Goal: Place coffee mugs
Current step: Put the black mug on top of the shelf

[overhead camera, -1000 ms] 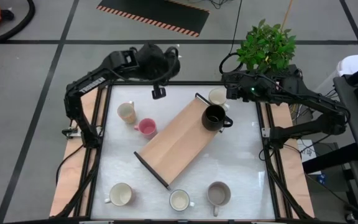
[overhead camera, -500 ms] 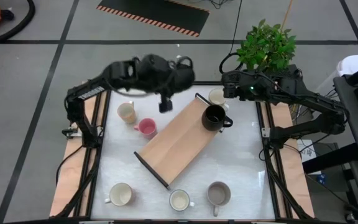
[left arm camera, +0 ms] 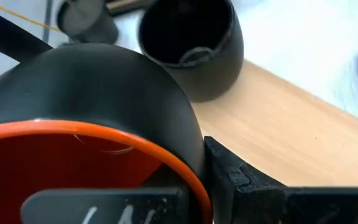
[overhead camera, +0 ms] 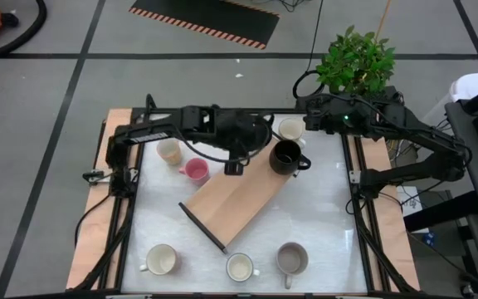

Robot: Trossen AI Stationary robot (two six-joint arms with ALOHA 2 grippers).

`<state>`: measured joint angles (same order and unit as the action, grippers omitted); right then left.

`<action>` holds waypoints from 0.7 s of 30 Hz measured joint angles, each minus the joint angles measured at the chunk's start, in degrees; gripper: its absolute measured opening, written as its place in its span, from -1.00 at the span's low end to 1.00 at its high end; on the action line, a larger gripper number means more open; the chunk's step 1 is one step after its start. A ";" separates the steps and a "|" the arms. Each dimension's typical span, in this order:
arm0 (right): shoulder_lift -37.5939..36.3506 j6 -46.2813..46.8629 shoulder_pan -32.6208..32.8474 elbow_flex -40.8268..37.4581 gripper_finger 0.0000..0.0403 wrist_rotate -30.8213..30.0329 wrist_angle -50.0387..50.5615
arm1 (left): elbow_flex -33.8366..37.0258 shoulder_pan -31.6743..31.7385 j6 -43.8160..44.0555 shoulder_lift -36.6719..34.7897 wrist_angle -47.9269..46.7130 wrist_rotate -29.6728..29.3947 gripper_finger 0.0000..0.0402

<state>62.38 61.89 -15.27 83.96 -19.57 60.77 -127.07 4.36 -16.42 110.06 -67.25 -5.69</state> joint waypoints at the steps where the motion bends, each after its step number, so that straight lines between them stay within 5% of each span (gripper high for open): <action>1: -0.08 0.00 0.01 0.00 0.07 0.09 0.12 | 0.00 0.00 -0.13 0.77 -0.19 -0.19 -0.83; 21: -2.46 0.02 0.02 0.00 0.07 0.33 2.85 | 0.22 0.11 1.20 7.12 -1.63 -0.33 -0.78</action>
<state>59.92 61.91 -15.25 83.96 -19.23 63.62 -126.85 4.47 -15.22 117.18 -68.89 -6.02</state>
